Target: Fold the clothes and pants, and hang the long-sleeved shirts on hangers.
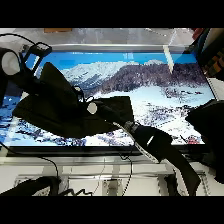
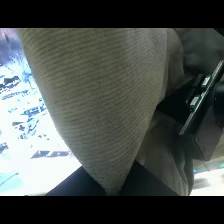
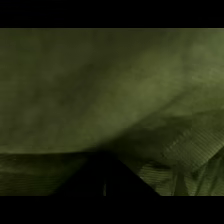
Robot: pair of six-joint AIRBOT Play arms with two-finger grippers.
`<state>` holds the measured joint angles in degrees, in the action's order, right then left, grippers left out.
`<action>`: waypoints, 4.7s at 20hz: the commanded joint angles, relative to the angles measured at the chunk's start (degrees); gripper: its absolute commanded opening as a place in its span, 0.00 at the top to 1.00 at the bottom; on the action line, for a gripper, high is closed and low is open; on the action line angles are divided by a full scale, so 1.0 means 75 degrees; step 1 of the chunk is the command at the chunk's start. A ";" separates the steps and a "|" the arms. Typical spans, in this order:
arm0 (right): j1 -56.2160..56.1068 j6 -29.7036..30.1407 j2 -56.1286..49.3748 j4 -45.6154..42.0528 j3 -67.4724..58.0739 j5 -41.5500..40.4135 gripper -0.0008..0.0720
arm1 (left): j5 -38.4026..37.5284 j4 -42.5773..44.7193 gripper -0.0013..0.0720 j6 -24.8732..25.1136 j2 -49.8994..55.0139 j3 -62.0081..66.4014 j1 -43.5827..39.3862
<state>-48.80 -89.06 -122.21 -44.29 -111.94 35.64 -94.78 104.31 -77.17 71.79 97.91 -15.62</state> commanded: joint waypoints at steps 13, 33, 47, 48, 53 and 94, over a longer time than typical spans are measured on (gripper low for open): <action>0.3998 0.0038 0.1970 -0.2407 -0.0003 0.3319 0.95 | 0.1378 -0.3526 0.96 -0.2719 0.0944 -0.0023 -0.0009; 0.6394 0.1309 0.3541 -0.3273 -0.0003 0.4698 0.95 | 0.4357 -0.7289 0.41 -0.1702 0.3858 -0.0009 -0.2282; 0.8207 0.4468 0.4319 0.1839 0.5989 0.5062 0.06 | 0.4357 -0.6274 0.68 -0.1186 0.2509 -0.0009 -0.1052; 0.7991 0.4232 0.4319 0.1763 0.6365 0.4543 0.00 | 0.4357 -0.6280 0.68 -0.1189 0.2509 -0.0009 -0.1061; 0.6580 0.1941 0.3937 0.1131 0.6956 0.2480 0.00 | 0.4354 -0.6283 0.68 -0.1189 0.2509 -0.0009 -0.1064; 0.3835 0.1437 0.3147 0.1256 0.5977 0.1195 0.95 | 0.4357 -0.5266 0.68 -0.0455 0.2302 -0.0009 -0.0667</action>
<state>-20.80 -78.26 -99.20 -35.31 -65.34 46.24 -62.15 62.37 -83.79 90.15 97.80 -21.85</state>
